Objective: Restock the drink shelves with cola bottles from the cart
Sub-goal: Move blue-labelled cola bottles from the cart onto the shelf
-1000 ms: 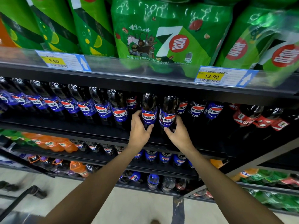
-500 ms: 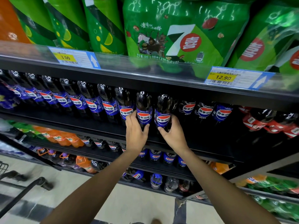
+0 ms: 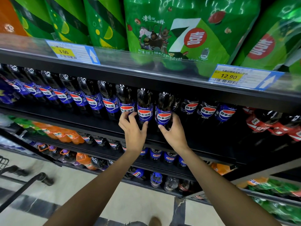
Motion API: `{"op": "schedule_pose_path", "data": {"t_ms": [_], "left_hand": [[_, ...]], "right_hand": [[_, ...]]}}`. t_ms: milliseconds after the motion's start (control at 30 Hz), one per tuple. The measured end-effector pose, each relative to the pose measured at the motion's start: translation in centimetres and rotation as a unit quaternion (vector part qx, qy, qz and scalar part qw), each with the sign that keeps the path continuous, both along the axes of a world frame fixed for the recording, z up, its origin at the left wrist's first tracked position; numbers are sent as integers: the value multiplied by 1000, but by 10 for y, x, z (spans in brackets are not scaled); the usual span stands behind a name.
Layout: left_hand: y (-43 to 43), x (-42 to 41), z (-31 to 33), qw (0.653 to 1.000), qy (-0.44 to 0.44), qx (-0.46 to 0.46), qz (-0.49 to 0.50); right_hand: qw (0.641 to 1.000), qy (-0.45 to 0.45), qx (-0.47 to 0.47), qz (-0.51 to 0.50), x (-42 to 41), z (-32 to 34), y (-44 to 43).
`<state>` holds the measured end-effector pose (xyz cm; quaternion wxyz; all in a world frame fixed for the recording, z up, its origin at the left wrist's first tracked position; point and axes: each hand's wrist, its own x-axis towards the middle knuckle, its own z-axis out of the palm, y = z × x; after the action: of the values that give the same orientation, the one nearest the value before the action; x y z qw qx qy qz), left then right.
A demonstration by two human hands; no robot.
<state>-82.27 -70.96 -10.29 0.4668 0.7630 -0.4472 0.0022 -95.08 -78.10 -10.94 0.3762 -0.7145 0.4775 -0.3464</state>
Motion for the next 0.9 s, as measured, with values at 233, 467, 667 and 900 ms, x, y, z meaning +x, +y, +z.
{"op": "schedule_pose_path", "data": {"t_ms": [233,467,667,900], "left_hand": [[-10,-5,7,998,-12,27,55],[-11,-6,7,998,-5,39,58],[-2,-3,8,999,10,38,19],[29,17,16,995,-64,73,-25]], "right_hand": [[1000,-4,-13,-28,3,3,0],[999,28,-24,-36,2,6,-1],[998,26,29,-42,1,7,-3],[991,87,-1,-104,-4,13,24]]}}
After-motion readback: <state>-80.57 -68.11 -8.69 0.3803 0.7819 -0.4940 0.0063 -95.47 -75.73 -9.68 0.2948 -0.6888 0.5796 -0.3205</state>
